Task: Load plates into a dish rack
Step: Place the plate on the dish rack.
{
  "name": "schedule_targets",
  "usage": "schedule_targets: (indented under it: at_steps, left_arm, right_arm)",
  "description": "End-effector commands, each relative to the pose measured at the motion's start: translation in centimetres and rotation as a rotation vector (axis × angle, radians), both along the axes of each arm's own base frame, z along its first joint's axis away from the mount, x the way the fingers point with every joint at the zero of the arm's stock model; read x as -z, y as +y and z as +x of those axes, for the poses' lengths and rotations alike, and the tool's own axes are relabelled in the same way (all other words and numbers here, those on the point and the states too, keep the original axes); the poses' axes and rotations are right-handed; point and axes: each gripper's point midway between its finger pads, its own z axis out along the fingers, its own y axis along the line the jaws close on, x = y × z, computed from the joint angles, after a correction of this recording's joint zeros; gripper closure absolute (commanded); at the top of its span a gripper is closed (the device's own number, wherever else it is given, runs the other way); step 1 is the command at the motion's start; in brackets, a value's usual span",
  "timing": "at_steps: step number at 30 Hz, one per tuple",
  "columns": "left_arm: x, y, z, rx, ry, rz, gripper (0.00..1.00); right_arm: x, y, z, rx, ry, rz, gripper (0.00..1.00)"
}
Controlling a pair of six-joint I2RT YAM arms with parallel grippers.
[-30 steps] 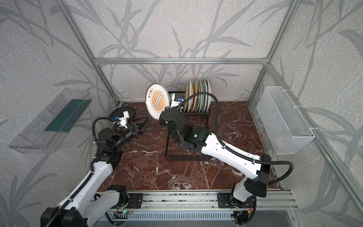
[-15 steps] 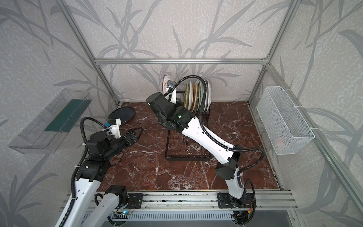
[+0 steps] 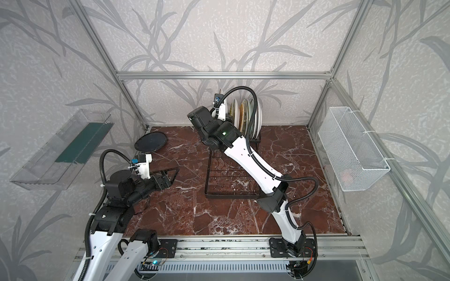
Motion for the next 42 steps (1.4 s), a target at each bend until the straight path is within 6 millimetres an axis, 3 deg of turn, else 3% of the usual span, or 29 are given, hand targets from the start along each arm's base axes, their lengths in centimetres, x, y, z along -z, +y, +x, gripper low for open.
schedule_targets:
  at_steps: [1, 20, 42]
  left_arm:
    - [-0.4, -0.1, 0.0, 0.018, -0.051, 0.018, 0.01]
    - [0.4, -0.8, -0.9, 0.062, -0.018, 0.006, 0.01]
    - [1.1, -1.0, -1.1, 0.083, 0.008, 0.006, 0.01]
  right_arm:
    - [-0.9, -0.8, 0.4, 0.067, -0.045, -0.04, 1.0]
    - [2.8, -1.1, 2.5, 0.124, -0.002, -0.058, 1.0]
    - [6.9, 0.4, 3.6, 0.093, 0.077, -0.001, 0.99]
